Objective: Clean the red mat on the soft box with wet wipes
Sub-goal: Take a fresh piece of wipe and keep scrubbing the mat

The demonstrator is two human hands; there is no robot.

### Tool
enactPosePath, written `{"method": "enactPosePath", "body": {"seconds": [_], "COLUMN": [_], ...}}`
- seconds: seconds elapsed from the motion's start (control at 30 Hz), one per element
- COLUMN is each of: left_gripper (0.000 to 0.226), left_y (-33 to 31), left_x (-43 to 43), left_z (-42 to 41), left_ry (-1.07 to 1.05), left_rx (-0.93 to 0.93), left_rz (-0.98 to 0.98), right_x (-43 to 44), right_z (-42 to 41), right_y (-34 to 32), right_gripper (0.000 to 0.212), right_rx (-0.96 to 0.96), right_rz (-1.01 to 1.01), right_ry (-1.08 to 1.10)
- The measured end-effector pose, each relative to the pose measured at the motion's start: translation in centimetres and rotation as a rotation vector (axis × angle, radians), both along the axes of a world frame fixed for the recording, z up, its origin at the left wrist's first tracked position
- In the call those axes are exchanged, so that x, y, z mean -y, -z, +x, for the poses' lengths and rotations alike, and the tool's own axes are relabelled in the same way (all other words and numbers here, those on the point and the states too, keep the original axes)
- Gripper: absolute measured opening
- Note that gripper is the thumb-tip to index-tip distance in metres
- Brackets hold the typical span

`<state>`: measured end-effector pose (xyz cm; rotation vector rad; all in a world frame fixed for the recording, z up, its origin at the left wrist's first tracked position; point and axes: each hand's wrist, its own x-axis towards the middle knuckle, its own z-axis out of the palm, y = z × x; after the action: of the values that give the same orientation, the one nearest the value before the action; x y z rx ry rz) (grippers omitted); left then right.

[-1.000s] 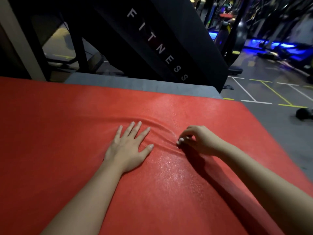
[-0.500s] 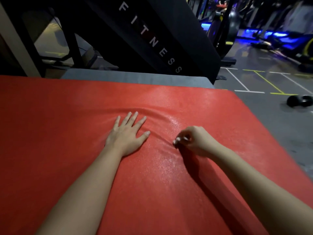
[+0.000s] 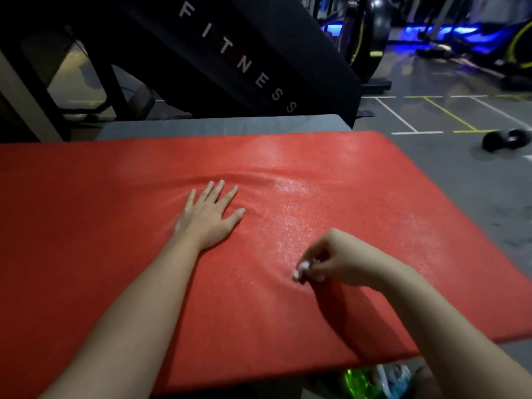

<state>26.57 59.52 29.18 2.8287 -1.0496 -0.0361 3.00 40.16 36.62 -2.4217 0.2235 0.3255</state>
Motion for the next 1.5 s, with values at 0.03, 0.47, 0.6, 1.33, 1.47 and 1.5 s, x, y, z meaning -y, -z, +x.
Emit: {"method": "enactPosePath", "body": {"seconds": [0.03,0.47,0.6,1.33,1.47,1.5], "left_gripper": [0.074,0.068,0.057,0.044,0.050,0.050], "left_y": [0.0,0.1,-1.4,-2.2,-2.5,-2.5], "left_x": [0.0,0.1,-0.4,-10.7,-9.9,-9.7], "left_z": [0.0,-0.8,-3.4,-16.1,-15.1,-14.8], "left_ry": [0.000,-0.057,-0.096,-0.495,-0.483,-0.472], "left_rx": [0.000,0.066,0.257,-0.546,-0.475,-0.463], "left_rz": [0.002,-0.105,-0.140,-0.863,-0.853,-0.849], "right_x": [-0.2,-0.9,-2.2,-5.8,-6.8,-7.1], "right_z": [-1.0,-3.3,-4.9,-10.6,-10.8,-10.5], "right_y": [-0.2,-0.3,0.1,0.3,-0.3,-0.1], "right_gripper": [0.015,0.004,0.012,0.011,0.006,0.008], "right_rx": [-0.059,0.016,0.078,0.143,0.027,0.054], "right_rz": [0.020,-0.145,-0.186,0.018,-0.034,-0.067], "right_ry": [-0.048,-0.126,-0.076,0.084,-0.085,-0.082]}}
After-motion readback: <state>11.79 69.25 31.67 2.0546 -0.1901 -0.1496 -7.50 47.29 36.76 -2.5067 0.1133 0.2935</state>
